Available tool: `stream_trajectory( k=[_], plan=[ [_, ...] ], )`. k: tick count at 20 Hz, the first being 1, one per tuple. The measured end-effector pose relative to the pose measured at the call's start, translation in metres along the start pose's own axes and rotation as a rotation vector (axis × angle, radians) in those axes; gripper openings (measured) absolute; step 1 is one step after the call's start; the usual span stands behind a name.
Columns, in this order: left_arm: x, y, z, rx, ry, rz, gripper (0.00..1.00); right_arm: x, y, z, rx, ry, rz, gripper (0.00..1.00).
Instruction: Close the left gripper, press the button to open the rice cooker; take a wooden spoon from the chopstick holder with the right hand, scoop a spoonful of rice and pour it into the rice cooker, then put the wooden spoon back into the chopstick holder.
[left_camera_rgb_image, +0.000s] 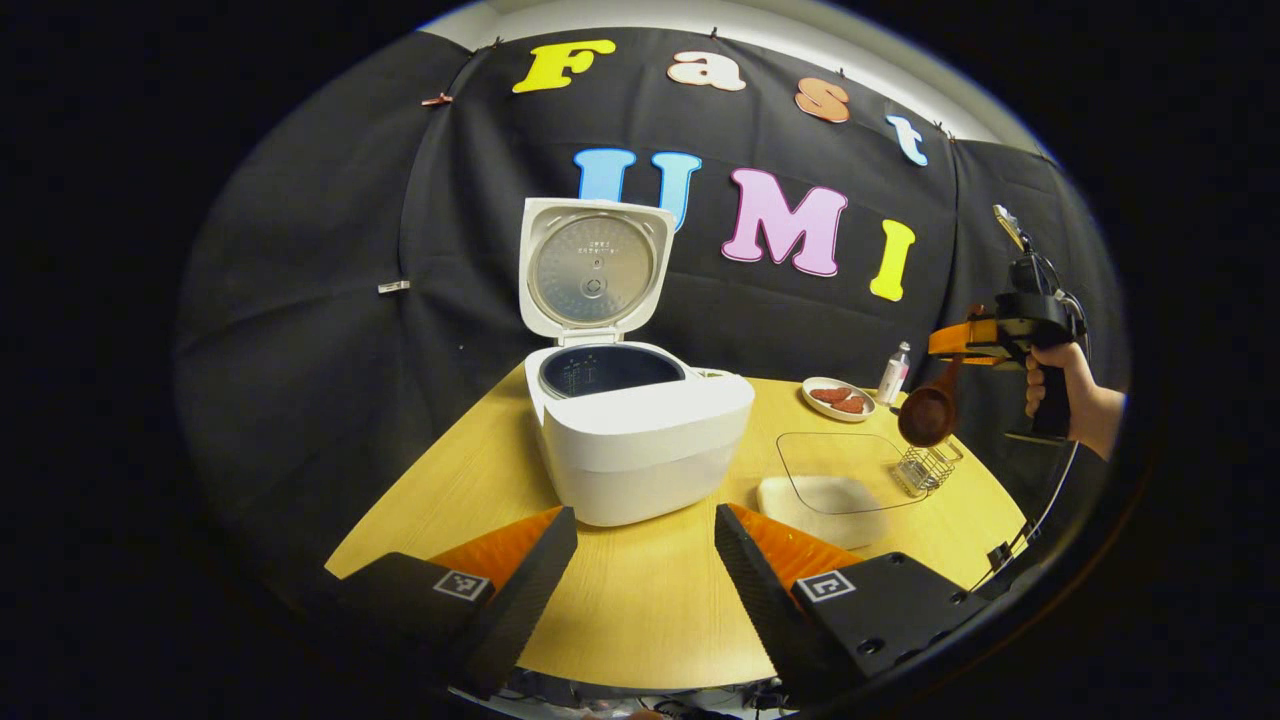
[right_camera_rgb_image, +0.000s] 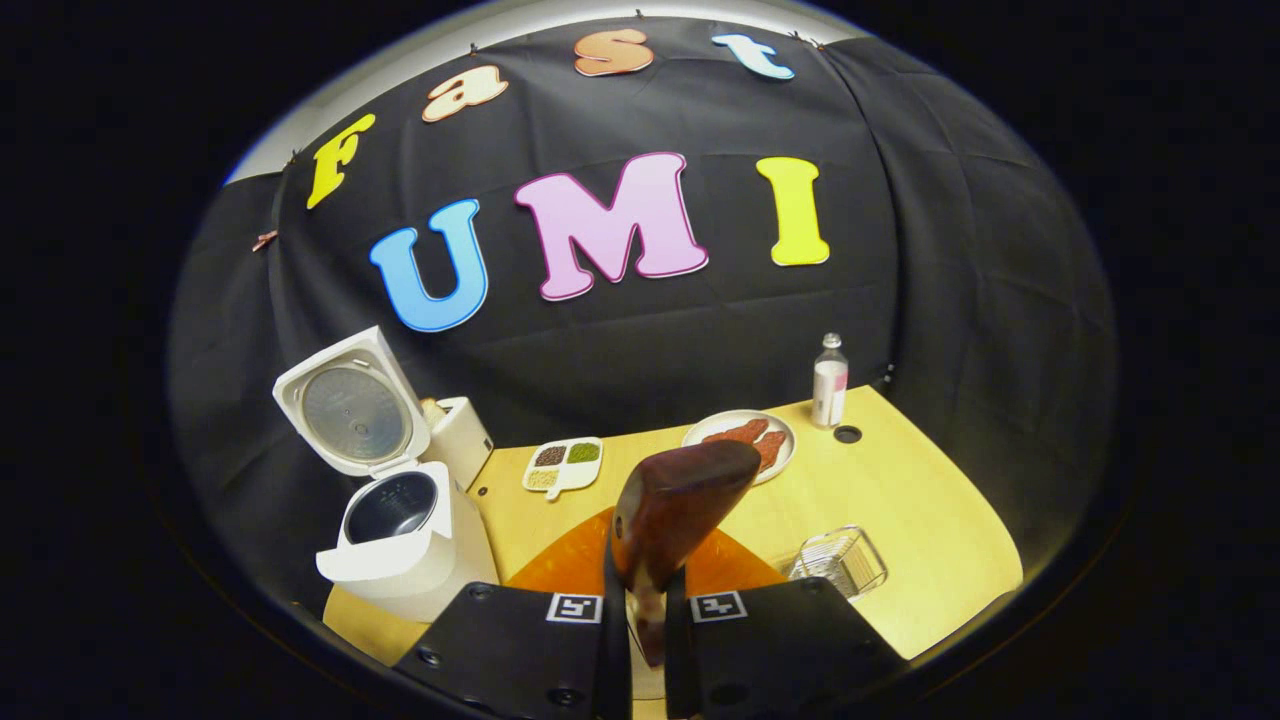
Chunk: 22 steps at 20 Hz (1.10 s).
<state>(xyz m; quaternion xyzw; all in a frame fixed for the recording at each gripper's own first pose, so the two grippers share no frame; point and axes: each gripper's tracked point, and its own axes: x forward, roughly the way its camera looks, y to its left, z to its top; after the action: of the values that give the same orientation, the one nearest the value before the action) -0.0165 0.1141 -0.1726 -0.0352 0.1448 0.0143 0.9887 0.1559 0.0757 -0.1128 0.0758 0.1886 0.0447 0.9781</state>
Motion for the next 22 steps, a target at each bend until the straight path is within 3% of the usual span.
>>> stream_trajectory(
  k=[6,12,15,22],
  plan=[
    [0.01,0.01,-0.023,-0.074,0.056,-0.006,0.95,0.029,0.012,-0.067,-0.078,0.093,-0.016,0.17],
    [0.024,0.016,-0.031,-0.084,0.084,-0.011,0.96,0.052,0.0,-0.099,-0.098,0.07,-0.104,0.17],
    [0.026,0.016,-0.034,-0.105,0.091,-0.02,0.96,0.052,0.011,-0.11,-0.131,0.051,-0.101,0.18],
    [0.024,0.015,-0.049,-0.196,0.118,-0.018,0.96,0.041,0.045,-0.14,0.042,0.148,-0.074,0.17]
  ],
)
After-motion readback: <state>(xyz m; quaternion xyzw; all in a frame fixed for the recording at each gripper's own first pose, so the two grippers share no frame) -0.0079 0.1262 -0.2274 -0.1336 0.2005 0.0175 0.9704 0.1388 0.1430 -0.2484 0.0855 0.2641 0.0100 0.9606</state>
